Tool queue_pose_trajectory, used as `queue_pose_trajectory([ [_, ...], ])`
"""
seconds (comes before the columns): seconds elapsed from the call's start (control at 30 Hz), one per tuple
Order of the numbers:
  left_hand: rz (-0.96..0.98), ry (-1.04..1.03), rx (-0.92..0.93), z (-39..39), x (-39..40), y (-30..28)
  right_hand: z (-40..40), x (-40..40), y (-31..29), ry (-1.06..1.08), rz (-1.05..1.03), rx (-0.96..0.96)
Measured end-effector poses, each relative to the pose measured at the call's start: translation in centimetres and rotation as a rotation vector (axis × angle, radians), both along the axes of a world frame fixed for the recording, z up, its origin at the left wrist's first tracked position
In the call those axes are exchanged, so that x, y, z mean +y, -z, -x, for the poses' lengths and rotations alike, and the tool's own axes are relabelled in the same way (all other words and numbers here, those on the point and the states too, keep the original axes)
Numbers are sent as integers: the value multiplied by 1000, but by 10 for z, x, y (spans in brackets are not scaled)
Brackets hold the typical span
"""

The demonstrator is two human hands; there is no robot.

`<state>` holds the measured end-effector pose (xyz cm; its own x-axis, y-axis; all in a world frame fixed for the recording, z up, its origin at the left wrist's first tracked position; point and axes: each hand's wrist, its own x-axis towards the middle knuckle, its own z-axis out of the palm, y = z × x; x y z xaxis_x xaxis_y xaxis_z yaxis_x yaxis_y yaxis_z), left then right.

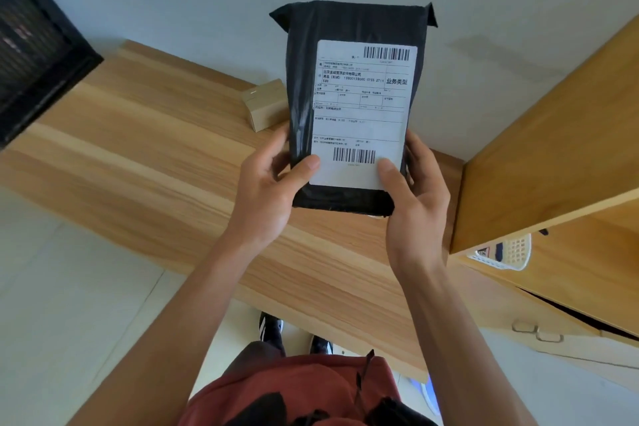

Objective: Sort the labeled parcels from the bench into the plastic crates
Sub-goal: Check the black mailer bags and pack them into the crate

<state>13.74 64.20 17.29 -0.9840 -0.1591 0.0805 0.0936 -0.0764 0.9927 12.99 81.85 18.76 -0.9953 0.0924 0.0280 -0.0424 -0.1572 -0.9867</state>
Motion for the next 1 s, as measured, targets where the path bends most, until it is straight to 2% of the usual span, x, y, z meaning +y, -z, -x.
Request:
queue_pose_trajectory([
  [0.2,71,-174,-10,-30,-11,-4,-2,-20,8,-156,-24,11],
  [0.4,111,-391,-76,-62,-60,-2,0,-83,17,-347,-47,-10],
  [0.57,96,-590,-79,-90,-125,-4,-2,-165,13,-528,-57,46],
  [0.8,137,-837,-67,-142,-256,-6,-31,-318,10,-720,-62,70],
  [1.0,167,-911,-97,-183,-354,-4,-62,-422,5,-811,-35,70],
])
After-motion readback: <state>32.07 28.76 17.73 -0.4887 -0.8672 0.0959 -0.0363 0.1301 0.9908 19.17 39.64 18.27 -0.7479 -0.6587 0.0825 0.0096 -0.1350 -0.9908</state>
